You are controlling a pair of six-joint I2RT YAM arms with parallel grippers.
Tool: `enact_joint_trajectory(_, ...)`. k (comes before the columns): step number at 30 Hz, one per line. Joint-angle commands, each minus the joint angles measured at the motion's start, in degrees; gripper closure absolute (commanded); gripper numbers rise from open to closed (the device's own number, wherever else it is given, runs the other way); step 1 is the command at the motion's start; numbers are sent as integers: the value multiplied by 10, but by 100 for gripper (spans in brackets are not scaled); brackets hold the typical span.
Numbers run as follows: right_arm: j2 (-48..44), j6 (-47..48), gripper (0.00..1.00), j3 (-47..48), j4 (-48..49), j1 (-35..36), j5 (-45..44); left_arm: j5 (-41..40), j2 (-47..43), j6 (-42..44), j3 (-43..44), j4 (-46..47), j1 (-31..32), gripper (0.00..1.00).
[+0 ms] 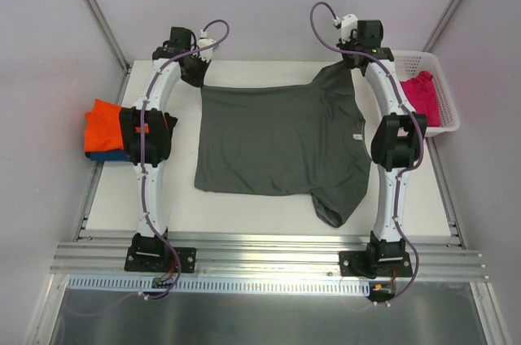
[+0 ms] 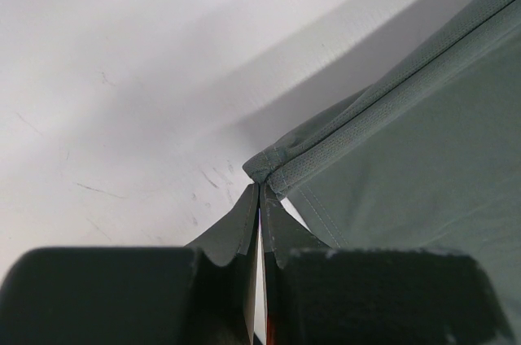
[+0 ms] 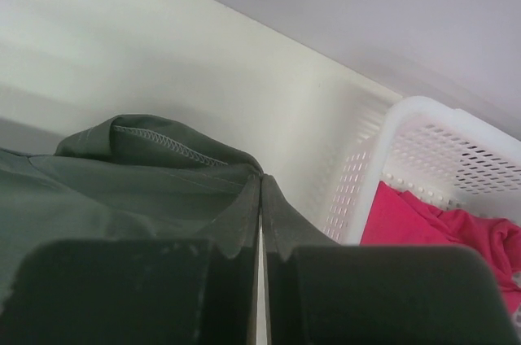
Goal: Fold and stack the t-shirts
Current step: Flatten the tshirt out
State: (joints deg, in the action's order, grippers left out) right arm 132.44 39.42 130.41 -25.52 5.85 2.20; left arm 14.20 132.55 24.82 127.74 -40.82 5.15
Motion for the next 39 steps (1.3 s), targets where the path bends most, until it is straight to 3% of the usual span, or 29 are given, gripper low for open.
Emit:
enact_joint_trajectory(1,-47,19,99,-9,4,-2,-4,-15,-41,9,-3,9,-3,100)
enact_joint_trajectory(13,-18,29,100,7,8,7,-17,-28,-70,11,-33,11,-7,100)
enact_joint_trajectory(22,-72,35,99,-54,-14,6,-4,-25,-98,15,-65,12,-12,100)
enact_joint_trajectory(32,-37,21,100,-55,-25,2,3,-31,-39,-29,-47,19,-13,100)
enact_joint_trajectory(39,-62,15,99,-72,-40,-1,4,-34,-36,-26,-51,23,-13,100)
